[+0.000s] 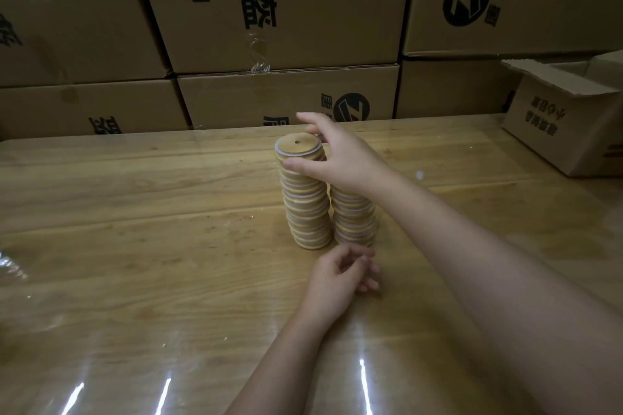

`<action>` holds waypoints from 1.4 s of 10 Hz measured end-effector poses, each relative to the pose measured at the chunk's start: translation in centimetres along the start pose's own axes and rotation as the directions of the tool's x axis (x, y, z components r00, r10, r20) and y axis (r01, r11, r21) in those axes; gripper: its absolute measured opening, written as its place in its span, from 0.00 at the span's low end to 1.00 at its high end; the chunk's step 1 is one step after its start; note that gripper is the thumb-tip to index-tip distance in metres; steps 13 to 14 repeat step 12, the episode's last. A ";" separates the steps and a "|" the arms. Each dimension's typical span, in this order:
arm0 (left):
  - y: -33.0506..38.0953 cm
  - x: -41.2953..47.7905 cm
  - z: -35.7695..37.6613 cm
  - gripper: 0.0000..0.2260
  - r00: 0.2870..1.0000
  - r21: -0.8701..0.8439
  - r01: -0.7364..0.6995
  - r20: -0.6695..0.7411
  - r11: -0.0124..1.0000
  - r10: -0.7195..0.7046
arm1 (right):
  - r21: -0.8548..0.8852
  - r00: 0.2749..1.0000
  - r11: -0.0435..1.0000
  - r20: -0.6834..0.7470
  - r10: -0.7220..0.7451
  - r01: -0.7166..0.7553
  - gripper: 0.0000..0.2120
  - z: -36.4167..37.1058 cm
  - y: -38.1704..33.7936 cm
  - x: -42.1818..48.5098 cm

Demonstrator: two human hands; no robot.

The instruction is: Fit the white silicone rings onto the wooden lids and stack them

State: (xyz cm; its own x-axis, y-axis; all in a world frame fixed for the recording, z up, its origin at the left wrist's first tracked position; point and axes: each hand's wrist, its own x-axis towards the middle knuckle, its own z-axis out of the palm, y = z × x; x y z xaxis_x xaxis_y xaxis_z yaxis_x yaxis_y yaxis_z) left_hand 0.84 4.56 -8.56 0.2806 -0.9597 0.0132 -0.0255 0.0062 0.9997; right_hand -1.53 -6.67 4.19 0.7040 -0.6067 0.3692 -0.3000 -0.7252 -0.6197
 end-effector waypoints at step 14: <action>0.2 0.0 -0.1 0.08 1.000 -0.017 0.018 0.012 1.000 -0.018 | 0.323 0.974 0.942 -0.167 0.154 -0.094 0.32 -0.8 7.0 -4.6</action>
